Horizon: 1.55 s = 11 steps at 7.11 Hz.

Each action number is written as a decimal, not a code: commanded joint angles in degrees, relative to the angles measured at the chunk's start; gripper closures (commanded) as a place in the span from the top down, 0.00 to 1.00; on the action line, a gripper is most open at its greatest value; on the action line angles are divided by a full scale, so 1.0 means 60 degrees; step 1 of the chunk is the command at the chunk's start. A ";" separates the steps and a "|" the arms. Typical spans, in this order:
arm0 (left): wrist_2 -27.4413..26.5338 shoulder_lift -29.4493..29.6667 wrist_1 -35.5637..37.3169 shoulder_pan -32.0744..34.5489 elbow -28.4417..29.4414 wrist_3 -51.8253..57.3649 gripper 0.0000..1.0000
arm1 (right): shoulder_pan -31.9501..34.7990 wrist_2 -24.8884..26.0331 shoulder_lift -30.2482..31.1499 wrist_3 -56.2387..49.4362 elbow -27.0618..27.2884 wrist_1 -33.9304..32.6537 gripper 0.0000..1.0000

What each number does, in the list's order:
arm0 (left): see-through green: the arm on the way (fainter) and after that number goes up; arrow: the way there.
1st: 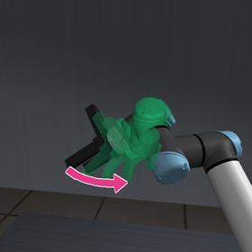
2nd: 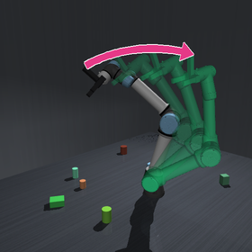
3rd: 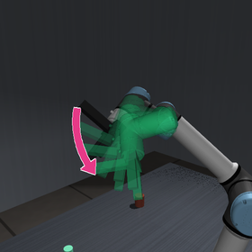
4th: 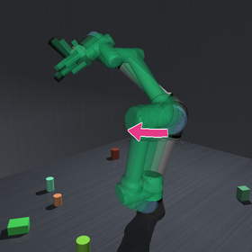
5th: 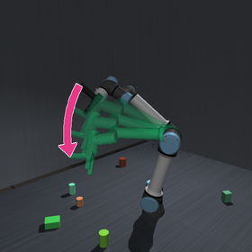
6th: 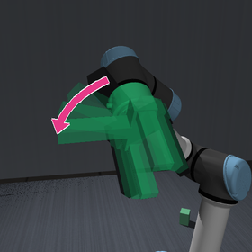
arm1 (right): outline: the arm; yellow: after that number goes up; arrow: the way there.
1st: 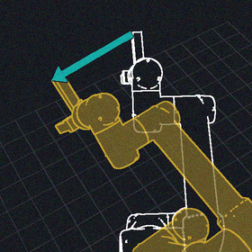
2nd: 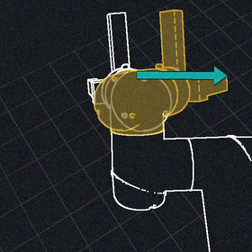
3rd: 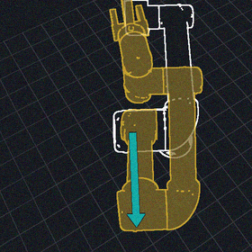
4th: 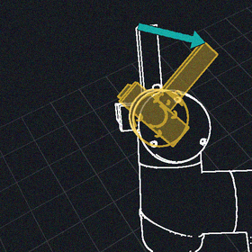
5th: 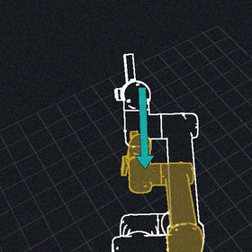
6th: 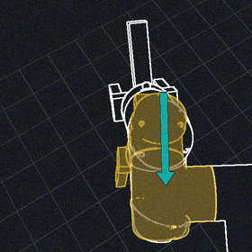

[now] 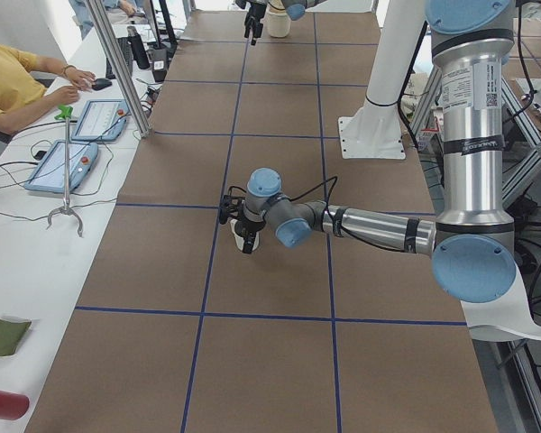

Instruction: Left arm hands cup to right arm to dump lemon

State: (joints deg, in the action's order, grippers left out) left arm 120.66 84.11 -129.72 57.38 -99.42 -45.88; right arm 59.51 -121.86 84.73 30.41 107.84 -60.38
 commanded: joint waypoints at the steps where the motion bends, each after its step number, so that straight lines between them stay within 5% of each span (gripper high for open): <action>1: -0.0086 0.0088 0.0013 -0.0086 0.0090 0.0000 0.20 | -0.0001 0.0007 0.0014 0.0000 -0.0015 0.0014 1.00; 2: -0.0086 0.0132 0.0014 -0.0086 0.0091 0.0014 0.00 | -0.0001 0.0007 0.0029 0.0000 -0.0029 0.0044 1.00; 7: 0.0060 0.0366 0.0043 -0.0057 -0.0186 0.0087 0.00 | -0.0015 0.0007 -0.0029 -0.0130 0.0000 0.0131 1.00; 10: 0.1099 0.1051 0.1762 0.0905 -0.1297 -0.0814 0.00 | -0.0205 0.0065 -0.0571 -0.0205 -0.0454 0.2090 0.99; 11: 0.1086 0.1809 0.2569 0.0910 -0.1591 -0.2691 0.00 | -0.0714 0.0921 -0.0586 -0.0176 -0.0469 0.2834 0.99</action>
State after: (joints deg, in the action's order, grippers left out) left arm 126.32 90.41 -120.42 61.59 -106.44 -51.85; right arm 57.89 -120.45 81.53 29.16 105.40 -48.49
